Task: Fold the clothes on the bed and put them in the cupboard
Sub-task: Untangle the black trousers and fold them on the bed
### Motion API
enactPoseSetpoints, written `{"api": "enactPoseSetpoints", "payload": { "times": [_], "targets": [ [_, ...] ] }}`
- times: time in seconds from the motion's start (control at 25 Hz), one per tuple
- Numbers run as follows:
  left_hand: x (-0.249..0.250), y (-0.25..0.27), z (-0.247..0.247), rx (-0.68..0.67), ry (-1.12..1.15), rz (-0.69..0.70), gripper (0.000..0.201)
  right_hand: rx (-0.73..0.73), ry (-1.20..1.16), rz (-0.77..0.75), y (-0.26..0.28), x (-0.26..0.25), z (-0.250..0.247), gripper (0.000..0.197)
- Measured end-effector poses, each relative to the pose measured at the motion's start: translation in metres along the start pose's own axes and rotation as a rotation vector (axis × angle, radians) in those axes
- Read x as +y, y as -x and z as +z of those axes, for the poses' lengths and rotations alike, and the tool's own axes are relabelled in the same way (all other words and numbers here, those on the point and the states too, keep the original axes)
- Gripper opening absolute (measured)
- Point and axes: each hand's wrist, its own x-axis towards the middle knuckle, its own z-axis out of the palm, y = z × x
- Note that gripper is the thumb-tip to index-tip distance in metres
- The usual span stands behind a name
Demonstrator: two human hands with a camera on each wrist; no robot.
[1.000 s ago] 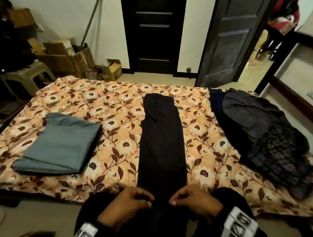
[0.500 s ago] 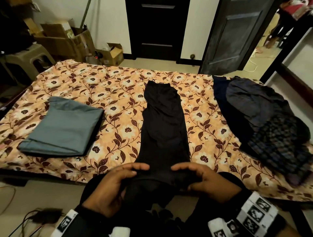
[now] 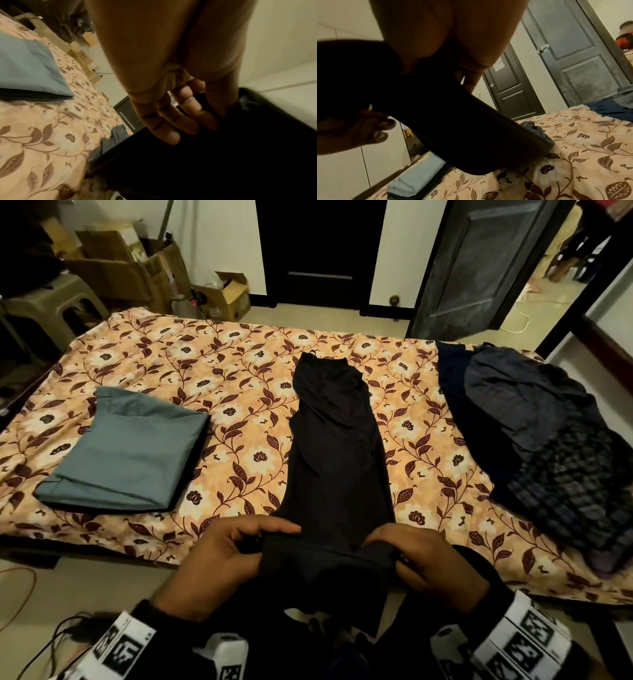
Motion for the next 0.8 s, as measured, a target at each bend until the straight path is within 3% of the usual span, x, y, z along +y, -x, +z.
{"api": "enactPoseSetpoints", "payload": {
  "times": [0.12, 0.16, 0.28, 0.36, 0.44, 0.52, 0.6, 0.64, 0.72, 0.8],
  "targets": [
    [0.016, -0.002, -0.002, 0.097, -0.241, 0.236, 0.031, 0.037, -0.151, 0.023, -0.010, -0.015, -0.023, 0.021],
    [0.022, 0.001, -0.003, 0.058, -0.266, 0.274, 0.030, 0.039, -0.257, 0.035, -0.013, -0.023, -0.030, 0.017],
    [0.049, 0.011, 0.000, -0.248, -0.100, 0.269, 0.021, -0.037, -0.593, 0.092, -0.018, -0.046, -0.052, 0.023],
    [0.068, -0.007, 0.001, -0.292, -0.046, 0.243, 0.013, -0.066, -0.647, 0.136, -0.038, -0.051, -0.061, 0.032],
    [0.075, -0.059, -0.002, -0.121, -0.021, 0.183, 0.017, 0.050, -0.654, 0.296, -0.076, -0.031, -0.064, 0.037],
    [0.053, -0.129, -0.014, 0.154, 0.039, 0.132, 0.023, 0.240, -0.695, 0.506, -0.114, 0.023, -0.058, 0.039],
    [-0.003, -0.185, -0.028, 0.440, -0.158, -0.050, 0.037, 0.250, -0.591, 0.750, -0.129, 0.093, -0.036, 0.048],
    [-0.042, -0.199, -0.029, 0.491, -0.292, -0.212, 0.039, 0.172, -0.434, 0.876, -0.121, 0.129, -0.017, 0.050],
    [-0.117, -0.197, -0.018, 0.388, -0.381, -0.508, 0.033, 0.026, -0.258, 1.083, -0.082, 0.184, 0.033, 0.043],
    [-0.181, -0.179, 0.000, 0.372, -0.302, -0.694, 0.032, -0.016, -0.378, 1.225, -0.036, 0.204, 0.082, 0.026]
  ]
}}
